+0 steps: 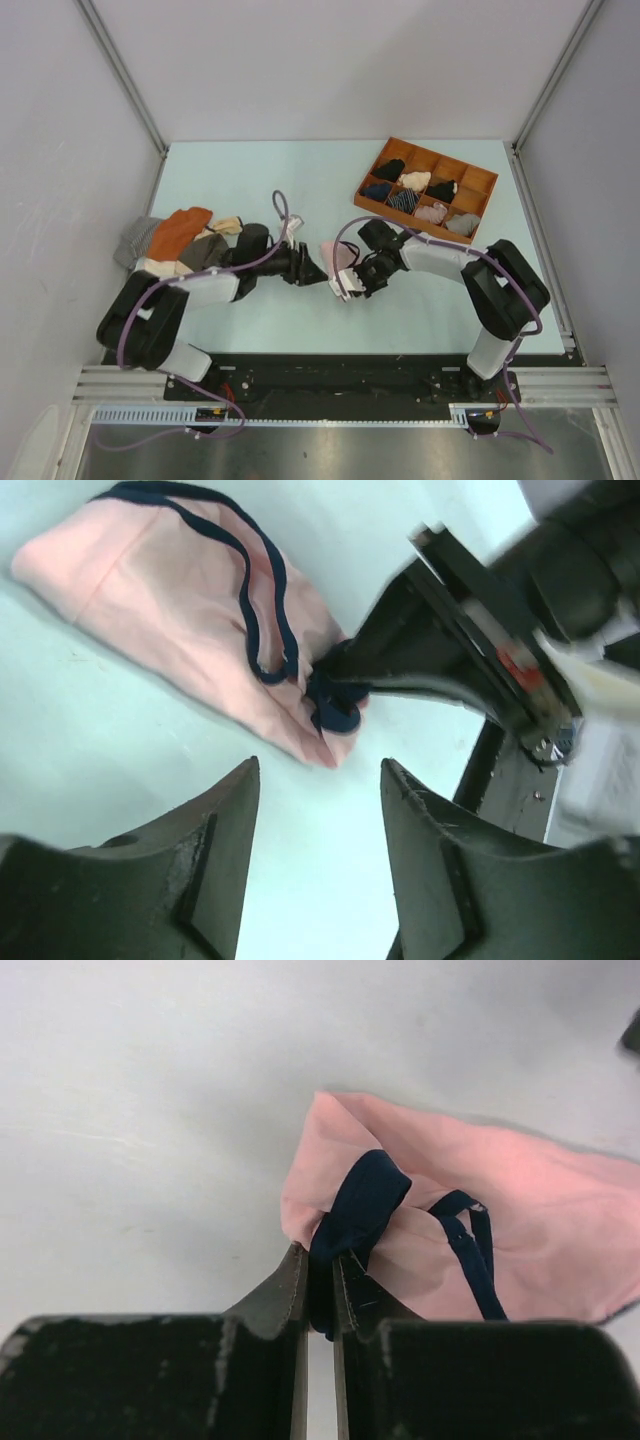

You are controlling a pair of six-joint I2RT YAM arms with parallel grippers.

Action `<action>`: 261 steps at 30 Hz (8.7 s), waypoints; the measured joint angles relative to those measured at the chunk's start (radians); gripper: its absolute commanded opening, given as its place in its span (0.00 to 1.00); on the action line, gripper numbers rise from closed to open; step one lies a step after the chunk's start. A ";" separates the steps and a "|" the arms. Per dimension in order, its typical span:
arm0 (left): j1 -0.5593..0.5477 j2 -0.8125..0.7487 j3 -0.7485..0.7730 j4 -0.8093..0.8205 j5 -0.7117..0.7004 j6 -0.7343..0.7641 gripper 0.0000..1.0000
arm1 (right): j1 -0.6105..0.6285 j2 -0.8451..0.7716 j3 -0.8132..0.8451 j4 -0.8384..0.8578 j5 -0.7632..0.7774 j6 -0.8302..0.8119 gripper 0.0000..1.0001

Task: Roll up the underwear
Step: Roll the underwear to the center of the board.

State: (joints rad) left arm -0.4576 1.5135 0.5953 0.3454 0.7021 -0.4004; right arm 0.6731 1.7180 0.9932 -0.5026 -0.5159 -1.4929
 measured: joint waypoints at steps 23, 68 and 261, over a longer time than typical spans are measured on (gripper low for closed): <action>-0.496 -0.377 -0.359 0.279 -0.356 0.510 0.78 | -0.053 0.403 0.481 -0.727 -0.258 0.156 0.10; -0.361 0.172 0.171 -0.216 -0.232 0.555 0.00 | -0.380 0.312 0.491 -0.707 -0.370 0.243 0.50; -0.562 0.158 0.199 -0.219 -0.430 0.928 0.39 | -0.234 0.420 0.382 -0.796 -0.394 0.116 0.19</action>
State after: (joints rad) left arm -1.0191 1.6711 0.7944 0.1268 0.2718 0.5278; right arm 0.4393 2.1384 1.3750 -1.2984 -0.9104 -1.3766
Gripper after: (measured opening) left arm 0.459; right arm 0.224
